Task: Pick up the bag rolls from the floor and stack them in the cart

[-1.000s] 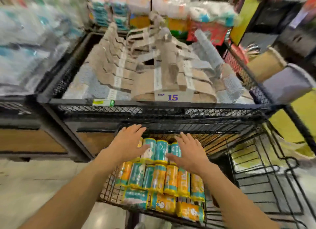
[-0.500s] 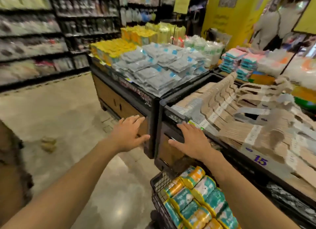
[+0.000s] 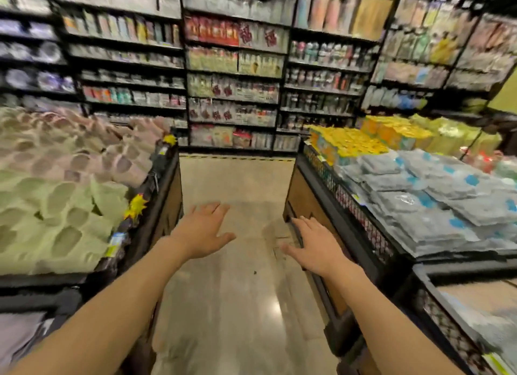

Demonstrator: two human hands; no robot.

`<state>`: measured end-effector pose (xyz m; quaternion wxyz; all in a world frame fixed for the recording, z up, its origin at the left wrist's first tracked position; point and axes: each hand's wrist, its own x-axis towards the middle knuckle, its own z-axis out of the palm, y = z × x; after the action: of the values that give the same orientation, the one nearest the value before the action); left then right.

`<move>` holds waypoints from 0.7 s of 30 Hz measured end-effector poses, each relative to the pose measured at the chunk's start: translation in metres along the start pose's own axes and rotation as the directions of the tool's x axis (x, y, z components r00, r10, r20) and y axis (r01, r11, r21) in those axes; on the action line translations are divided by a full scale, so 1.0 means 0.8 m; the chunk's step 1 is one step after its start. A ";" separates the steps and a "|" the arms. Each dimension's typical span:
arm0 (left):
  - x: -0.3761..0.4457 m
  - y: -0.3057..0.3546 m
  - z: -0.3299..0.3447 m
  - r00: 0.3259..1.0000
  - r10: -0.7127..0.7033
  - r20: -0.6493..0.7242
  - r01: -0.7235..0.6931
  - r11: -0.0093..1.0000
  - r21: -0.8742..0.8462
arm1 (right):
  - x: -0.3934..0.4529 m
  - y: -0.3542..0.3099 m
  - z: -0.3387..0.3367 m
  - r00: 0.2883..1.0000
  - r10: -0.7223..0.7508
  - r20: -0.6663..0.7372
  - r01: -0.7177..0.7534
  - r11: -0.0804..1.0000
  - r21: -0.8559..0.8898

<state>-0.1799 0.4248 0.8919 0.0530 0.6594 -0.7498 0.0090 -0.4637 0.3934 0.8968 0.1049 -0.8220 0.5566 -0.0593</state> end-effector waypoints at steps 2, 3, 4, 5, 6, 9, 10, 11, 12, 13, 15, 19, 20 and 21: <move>0.020 -0.037 -0.002 0.999 -0.046 -0.007 0.046 0.999 -0.012 | 0.042 -0.018 -0.003 0.999 -0.033 -0.020 0.033 0.999 -0.013; 0.030 -0.051 -0.002 0.998 -0.055 -0.006 0.055 0.998 -0.017 | 0.061 -0.024 -0.005 0.999 -0.043 -0.018 0.042 0.999 -0.022; 0.040 -0.064 -0.002 0.998 -0.058 -0.010 0.058 0.998 -0.019 | 0.080 -0.030 -0.007 0.999 -0.051 -0.013 0.051 0.998 -0.030; 0.050 -0.076 -0.002 0.998 -0.064 -0.014 0.063 0.998 -0.019 | 0.100 -0.035 -0.010 0.998 -0.062 -0.003 0.062 0.997 -0.045; 0.061 -0.088 -0.003 0.997 -0.074 -0.014 0.074 0.997 -0.023 | 0.120 -0.039 -0.013 0.997 -0.074 0.007 0.074 0.995 -0.069; 0.096 -0.122 -0.005 0.996 -0.094 -0.005 0.094 0.995 -0.016 | 0.184 -0.045 -0.026 0.997 -0.082 0.001 0.082 0.992 -0.098; 0.109 -0.133 -0.006 0.995 -0.104 -0.001 0.104 0.995 -0.012 | 0.204 -0.047 -0.029 0.996 -0.086 -0.003 0.086 0.992 -0.093; 0.123 -0.143 -0.008 0.993 -0.115 0.003 0.115 0.993 -0.016 | 0.224 -0.048 -0.032 0.996 -0.092 -0.007 0.091 0.992 -0.087; 0.139 -0.152 -0.010 0.992 -0.124 0.003 0.124 0.992 -0.023 | 0.243 -0.047 -0.034 0.995 -0.100 -0.013 0.098 0.992 -0.084; 0.155 -0.159 -0.011 0.991 -0.132 0.002 0.132 0.991 -0.029 | 0.262 -0.045 -0.036 0.994 -0.108 -0.020 0.106 0.991 -0.084; 0.192 -0.171 -0.013 0.990 -0.141 -0.004 0.141 0.990 -0.024 | 0.302 -0.036 -0.040 0.992 -0.120 -0.029 0.117 0.989 -0.091; 0.276 -0.185 -0.022 0.988 -0.152 -0.042 0.152 0.988 -0.005 | 0.394 -0.014 -0.059 0.987 -0.150 -0.062 0.146 0.986 -0.077; 0.299 -0.188 -0.026 0.986 -0.158 -0.052 0.158 0.987 -0.004 | 0.419 -0.008 -0.064 0.984 -0.161 -0.073 0.156 0.985 -0.074; 0.322 -0.190 -0.031 0.985 -0.164 -0.058 0.164 0.986 -0.005 | 0.443 -0.002 -0.070 0.982 -0.173 -0.081 0.167 0.983 -0.073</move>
<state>-0.0600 0.1527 0.9316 0.0752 0.7184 -0.6912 0.0237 -0.3416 0.0597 0.9445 0.0479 -0.8662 0.4900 -0.0856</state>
